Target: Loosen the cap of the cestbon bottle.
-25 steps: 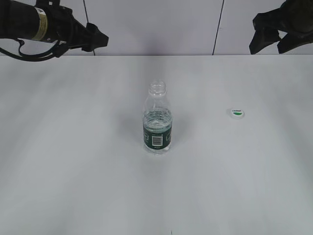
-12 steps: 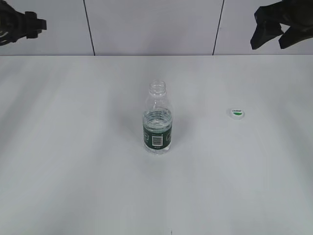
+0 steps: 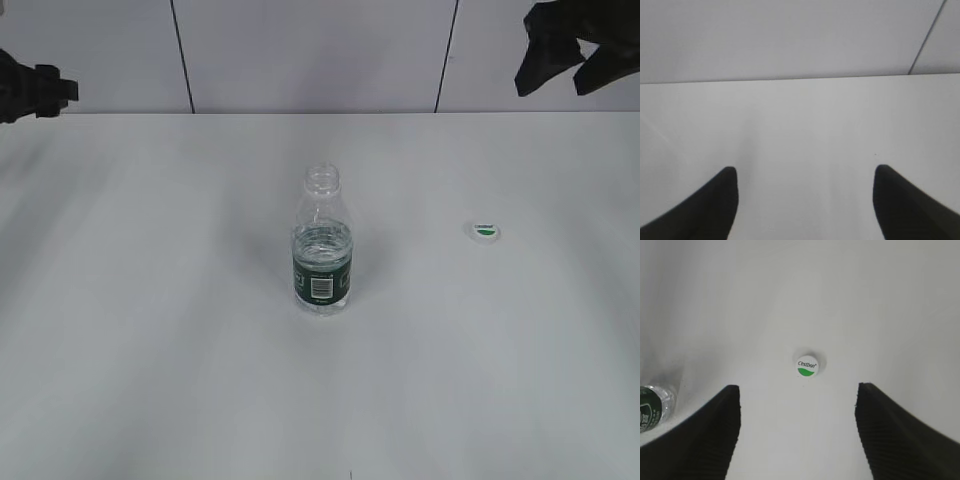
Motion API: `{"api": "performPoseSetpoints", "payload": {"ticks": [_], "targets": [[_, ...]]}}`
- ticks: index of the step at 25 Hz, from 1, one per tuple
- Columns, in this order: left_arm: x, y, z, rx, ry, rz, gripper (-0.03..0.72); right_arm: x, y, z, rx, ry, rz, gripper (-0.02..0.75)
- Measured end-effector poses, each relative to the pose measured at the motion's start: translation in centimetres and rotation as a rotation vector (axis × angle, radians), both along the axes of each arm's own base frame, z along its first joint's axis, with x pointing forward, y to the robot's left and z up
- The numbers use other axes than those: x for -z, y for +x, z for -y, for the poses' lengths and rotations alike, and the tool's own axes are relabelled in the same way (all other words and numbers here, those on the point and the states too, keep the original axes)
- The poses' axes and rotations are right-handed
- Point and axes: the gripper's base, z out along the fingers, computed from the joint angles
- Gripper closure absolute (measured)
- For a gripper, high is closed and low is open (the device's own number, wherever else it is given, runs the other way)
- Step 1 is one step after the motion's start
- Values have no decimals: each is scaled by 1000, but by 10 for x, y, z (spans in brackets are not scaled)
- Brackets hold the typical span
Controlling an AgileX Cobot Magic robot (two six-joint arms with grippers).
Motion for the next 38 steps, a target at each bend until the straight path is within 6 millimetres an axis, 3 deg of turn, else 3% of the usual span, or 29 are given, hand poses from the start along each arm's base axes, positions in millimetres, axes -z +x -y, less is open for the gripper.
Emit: {"api": "performPoseSetpoints", "payload": {"ticks": [12,21,28,38], "targets": [[-12,-20,13,117,-66,-3,176,4,-16,1,6,-9,-176,193],[-26,-25,13,118,-63,29,176,-20,-39,4,20,1,-162,193],[-24,-25,13,118,-64,23,176,-33,-98,18,25,-67,-143,193],[-24,-25,13,118,-64,23,176,-38,-206,38,32,-101,-64,193]]}}
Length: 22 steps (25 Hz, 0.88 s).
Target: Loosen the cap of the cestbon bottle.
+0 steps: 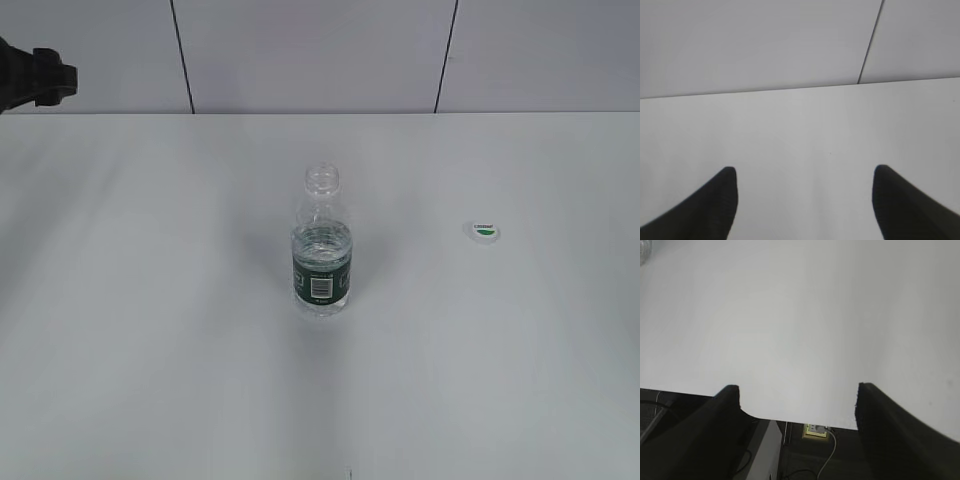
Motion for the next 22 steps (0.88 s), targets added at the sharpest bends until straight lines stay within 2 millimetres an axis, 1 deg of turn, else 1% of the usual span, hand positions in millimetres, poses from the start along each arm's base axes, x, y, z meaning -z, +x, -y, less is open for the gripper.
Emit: {"api": "performPoseSetpoints", "payload": {"ticks": [4,6,7,10,16,19,22], "targets": [[0,0,0,0,-1,0,176,0,-42,6,1,7,81,193],[0,0,0,-1,-1,0,176,-1,-68,10,3,17,176,193],[0,0,0,-1,-1,0,176,-1,-78,12,4,22,214,193],[0,0,0,-1,-3,0,176,9,-103,15,6,33,294,193],[0,0,0,-7,-12,0,176,43,-145,21,-4,36,381,193],[0,0,0,-6,-13,0,176,54,-161,24,-9,44,474,193],[0,0,0,-5,-14,0,176,56,-176,26,-10,55,578,193]]}}
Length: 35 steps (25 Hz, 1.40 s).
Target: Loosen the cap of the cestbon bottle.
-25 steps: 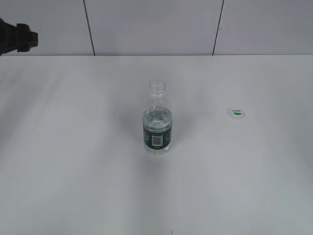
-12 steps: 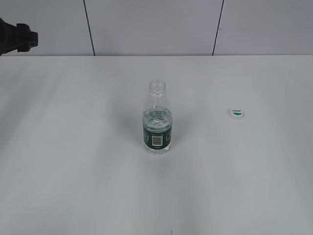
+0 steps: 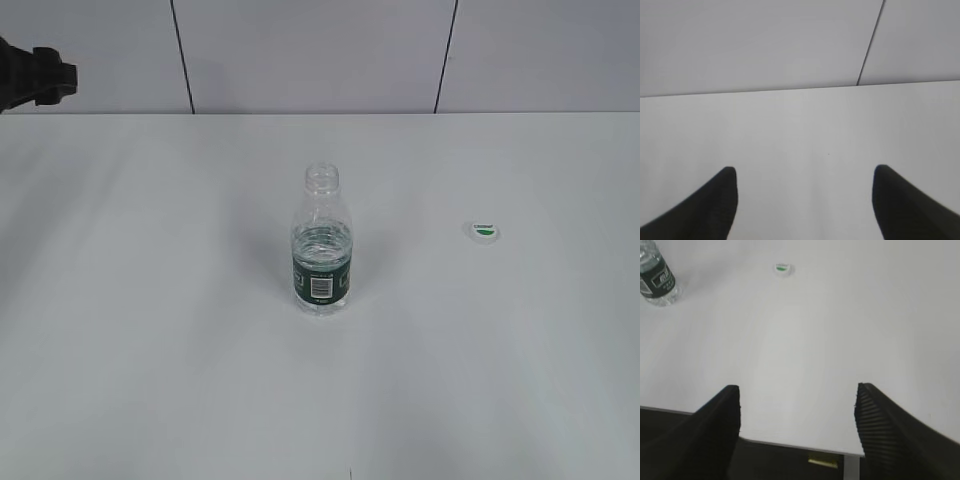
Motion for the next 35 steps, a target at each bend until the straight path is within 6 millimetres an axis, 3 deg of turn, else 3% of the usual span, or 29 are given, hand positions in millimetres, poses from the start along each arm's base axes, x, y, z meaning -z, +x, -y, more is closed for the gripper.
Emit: {"api": "performPoseSetpoints", "payload": {"ticks": [5,16,25,35], "targets": [[0,0,0,-8,-16,0,176,3,-18,3,2,12,115,193],[0,0,0,-14,-26,1,176,3,-19,3,4,14,118,193],[0,0,0,-16,-26,1,176,3,-18,1,162,3,119,193],[0,0,4,-4,-33,1,176,3,-18,1,177,2,119,193]]}}
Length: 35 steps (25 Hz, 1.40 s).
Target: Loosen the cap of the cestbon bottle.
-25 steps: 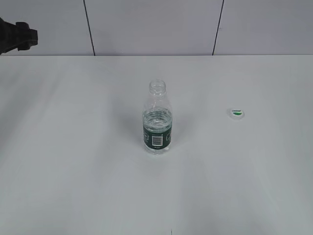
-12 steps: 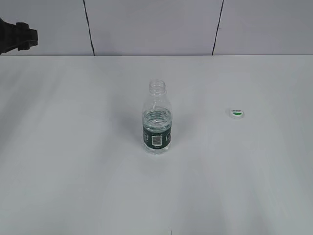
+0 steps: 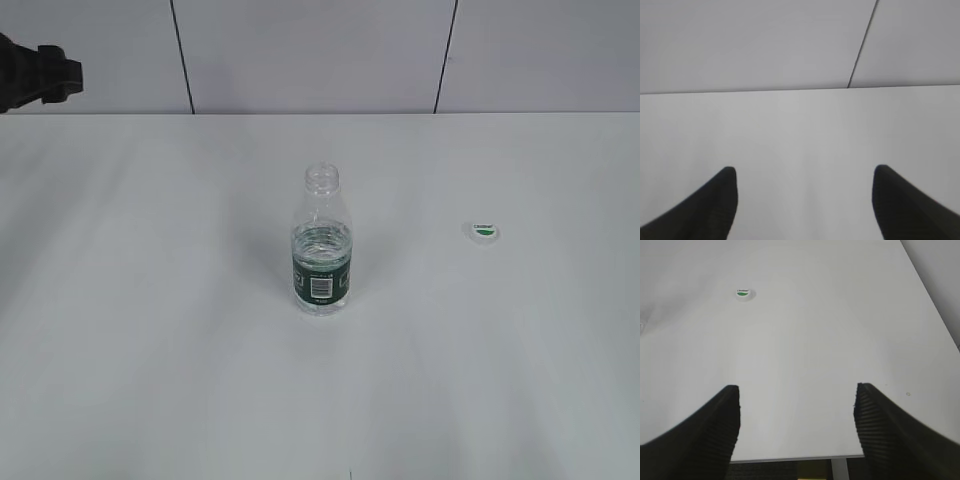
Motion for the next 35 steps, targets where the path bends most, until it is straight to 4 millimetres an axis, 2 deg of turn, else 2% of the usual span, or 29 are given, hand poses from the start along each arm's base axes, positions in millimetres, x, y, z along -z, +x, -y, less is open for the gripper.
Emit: {"api": "performPoseSetpoints", "payload": {"ticks": [15,20,26,32,35], "targets": [[0,0,-3,-31,28,2,176,0,0,0,0,-1,0,193],[0,0,2,-10,16,1,176,0,0,0,0,-1,0,193],[-6,-1,7,-85,-60,18,176,0,0,0,-1,-2,0,193],[-2,-6,17,-106,80,-47,176,0,0,0,-1,-2,0,193],[-4,-12,28,-91,90,-88,176,0,0,0,-1,-2,0,193]]}}
